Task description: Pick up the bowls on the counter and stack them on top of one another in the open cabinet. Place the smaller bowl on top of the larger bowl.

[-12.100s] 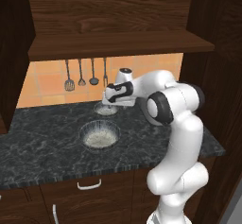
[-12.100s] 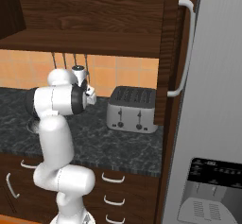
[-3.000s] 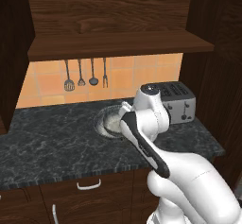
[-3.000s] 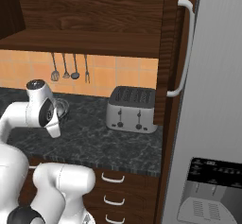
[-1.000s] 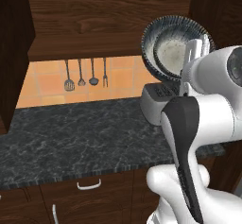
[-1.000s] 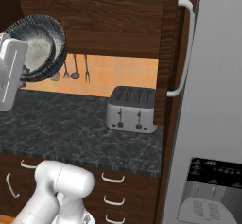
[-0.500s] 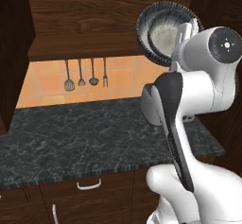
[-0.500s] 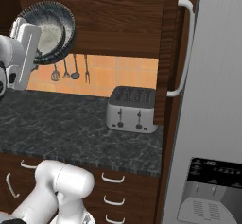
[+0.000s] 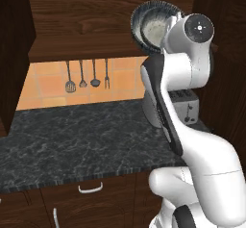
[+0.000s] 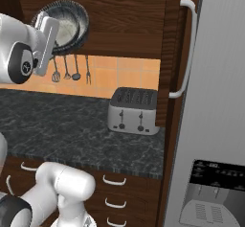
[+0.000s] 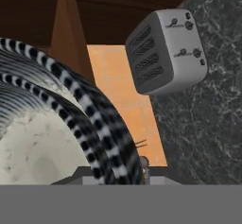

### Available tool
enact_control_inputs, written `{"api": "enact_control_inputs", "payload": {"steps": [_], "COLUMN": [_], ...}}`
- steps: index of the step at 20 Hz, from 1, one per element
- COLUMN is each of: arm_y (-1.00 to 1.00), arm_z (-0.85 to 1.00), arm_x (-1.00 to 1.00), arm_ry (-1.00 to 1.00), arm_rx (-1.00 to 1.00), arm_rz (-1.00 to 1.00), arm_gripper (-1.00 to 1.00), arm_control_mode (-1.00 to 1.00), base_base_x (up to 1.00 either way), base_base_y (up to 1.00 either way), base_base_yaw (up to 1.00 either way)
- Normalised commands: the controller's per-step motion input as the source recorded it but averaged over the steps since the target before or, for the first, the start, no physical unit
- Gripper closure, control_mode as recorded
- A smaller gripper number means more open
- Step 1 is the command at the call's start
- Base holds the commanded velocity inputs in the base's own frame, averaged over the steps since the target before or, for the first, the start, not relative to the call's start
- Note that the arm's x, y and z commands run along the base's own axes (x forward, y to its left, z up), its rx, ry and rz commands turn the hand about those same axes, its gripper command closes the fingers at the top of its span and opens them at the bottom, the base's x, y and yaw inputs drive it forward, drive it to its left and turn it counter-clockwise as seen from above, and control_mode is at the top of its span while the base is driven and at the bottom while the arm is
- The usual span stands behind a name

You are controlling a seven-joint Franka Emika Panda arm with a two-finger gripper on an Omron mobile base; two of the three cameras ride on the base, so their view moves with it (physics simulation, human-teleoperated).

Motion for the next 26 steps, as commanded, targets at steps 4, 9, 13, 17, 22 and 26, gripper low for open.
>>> {"api": "enact_control_inputs", "payload": {"steps": [4,9,13,17,22,26], "arm_y": [0.0,0.0,0.0,0.0,0.0,-0.01], "arm_z": [0.0,0.0,-0.05,-0.18,-0.2,-0.11], "arm_x": [0.74,0.74,0.64,0.6,0.54,0.45], "arm_ry": [0.0,0.0,0.0,0.0,0.02,0.04], "arm_rx": [0.0,0.0,0.0,0.0,0.0,0.0], "arm_rz": [0.0,0.0,0.02,0.03,0.03,0.02], "arm_gripper": [1.0,1.0,1.0,1.0,1.0,1.0], "arm_control_mode": [-1.0,-1.0,-1.0,-1.0,-1.0,-1.0], "base_base_x": [0.0,0.0,0.0,0.0,0.0,0.0], "base_base_y": [0.0,0.0,0.0,0.0,0.0,0.0], "base_base_yaw": [0.0,0.0,0.0,0.0,0.0,0.0]}}
